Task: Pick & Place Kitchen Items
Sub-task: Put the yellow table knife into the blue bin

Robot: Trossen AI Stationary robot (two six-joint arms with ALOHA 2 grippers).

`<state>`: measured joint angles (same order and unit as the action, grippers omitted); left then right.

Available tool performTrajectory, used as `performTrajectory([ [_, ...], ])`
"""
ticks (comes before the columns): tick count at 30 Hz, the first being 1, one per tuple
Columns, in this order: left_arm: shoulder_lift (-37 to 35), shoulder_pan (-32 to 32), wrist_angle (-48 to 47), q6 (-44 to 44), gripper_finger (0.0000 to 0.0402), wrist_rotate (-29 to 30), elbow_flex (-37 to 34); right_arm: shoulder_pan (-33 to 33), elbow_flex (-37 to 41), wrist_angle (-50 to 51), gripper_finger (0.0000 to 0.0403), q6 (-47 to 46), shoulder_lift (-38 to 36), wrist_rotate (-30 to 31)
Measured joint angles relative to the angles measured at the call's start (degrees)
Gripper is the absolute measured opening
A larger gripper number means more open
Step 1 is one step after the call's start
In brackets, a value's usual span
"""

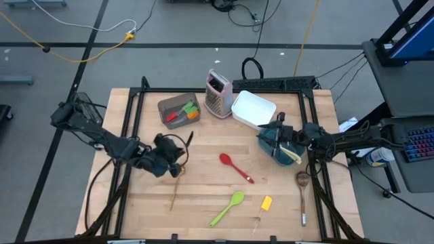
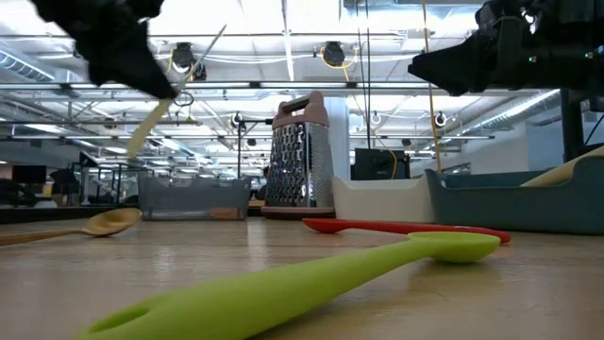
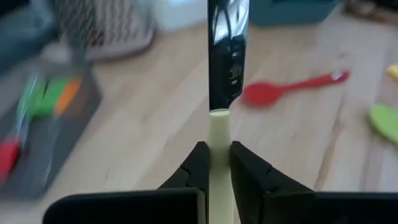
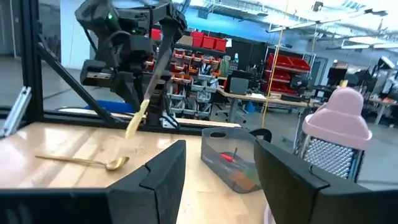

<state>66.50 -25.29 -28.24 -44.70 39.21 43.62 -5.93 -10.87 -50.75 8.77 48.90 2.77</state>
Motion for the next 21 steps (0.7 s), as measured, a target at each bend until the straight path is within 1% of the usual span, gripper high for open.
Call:
performTrajectory([
  [5,0.28,3.91,14.89,18.73,0.0035,-0.75,0.02,0.02,0.0,-0.1,0.0183,-4.95,1.82,-0.05],
  [6,0.28,4.78,17.42,22.03,0.0036,-2.32,0.08,0.14,0.0,-0.18,0.0183,-6.09,2.58,-0.09],
  [10,0.28,8.38,26.02,32.68,0.0036,-11.83,0.09,1.52,0.0,-0.45,0.0183,-8.9,6.39,-0.07],
  [12,0.28,9.96,29.12,36.15,0.0036,-15.36,0.09,2.45,0.0,-1.79,0.0183,-9.98,8.73,-0.07],
  [14,0.28,11.42,30.66,38.95,0.0036,-17.67,0.09,3.36,0.0,-4.07,0.0183,-10.96,10.95,-0.07],
  [21,0.28,15.86,31.66,44.21,0.0037,-21.54,0.09,6.74,-0.08,-14.85,0.0183,-11.38,18.22,0.06],
])
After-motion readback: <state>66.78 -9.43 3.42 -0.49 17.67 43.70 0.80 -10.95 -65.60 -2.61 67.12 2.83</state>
